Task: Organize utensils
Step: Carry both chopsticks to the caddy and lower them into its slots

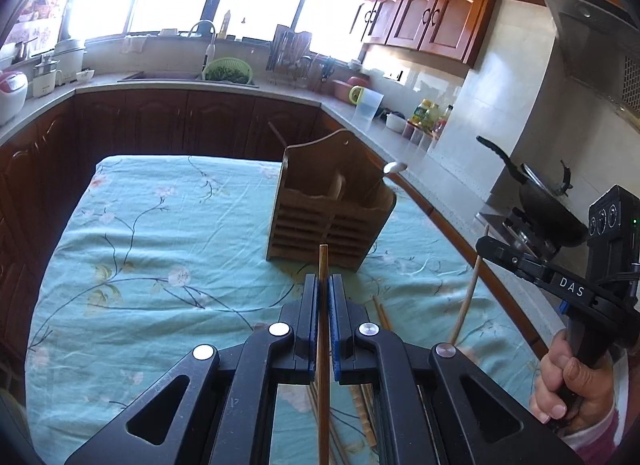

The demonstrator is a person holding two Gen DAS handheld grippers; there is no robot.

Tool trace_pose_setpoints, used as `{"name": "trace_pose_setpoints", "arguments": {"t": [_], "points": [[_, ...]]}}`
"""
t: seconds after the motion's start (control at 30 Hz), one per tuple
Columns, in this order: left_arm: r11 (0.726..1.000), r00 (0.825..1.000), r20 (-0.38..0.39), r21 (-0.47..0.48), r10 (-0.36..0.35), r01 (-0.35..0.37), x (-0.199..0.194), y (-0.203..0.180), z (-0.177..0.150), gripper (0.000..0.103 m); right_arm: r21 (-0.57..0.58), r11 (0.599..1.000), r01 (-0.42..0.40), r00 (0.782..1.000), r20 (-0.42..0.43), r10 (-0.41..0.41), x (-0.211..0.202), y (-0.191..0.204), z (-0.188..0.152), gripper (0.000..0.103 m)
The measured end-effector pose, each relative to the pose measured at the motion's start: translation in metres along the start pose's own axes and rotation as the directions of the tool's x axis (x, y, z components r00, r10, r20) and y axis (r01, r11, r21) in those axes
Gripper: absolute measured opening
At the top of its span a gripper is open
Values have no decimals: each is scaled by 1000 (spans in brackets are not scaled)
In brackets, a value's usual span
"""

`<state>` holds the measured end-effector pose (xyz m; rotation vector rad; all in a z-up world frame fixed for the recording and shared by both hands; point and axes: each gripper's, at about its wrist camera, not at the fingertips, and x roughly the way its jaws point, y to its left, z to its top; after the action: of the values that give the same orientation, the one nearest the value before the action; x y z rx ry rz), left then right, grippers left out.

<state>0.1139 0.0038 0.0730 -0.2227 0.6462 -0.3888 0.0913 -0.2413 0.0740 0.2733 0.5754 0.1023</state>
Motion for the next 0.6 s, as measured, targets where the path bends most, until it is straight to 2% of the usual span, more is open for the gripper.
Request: {"name": "trace_pose_setpoints", "arguments": {"t": [0.23, 0.6], "points": [[1000, 999, 53, 13, 4, -5, -28, -4, 3, 3, -9, 1000, 0, 998, 66, 0, -22, 2, 15, 5], [1000, 993, 113, 9, 24, -25, -30, -5, 15, 3, -9, 1000, 12, 995, 100, -11, -31, -5, 23, 5]]}}
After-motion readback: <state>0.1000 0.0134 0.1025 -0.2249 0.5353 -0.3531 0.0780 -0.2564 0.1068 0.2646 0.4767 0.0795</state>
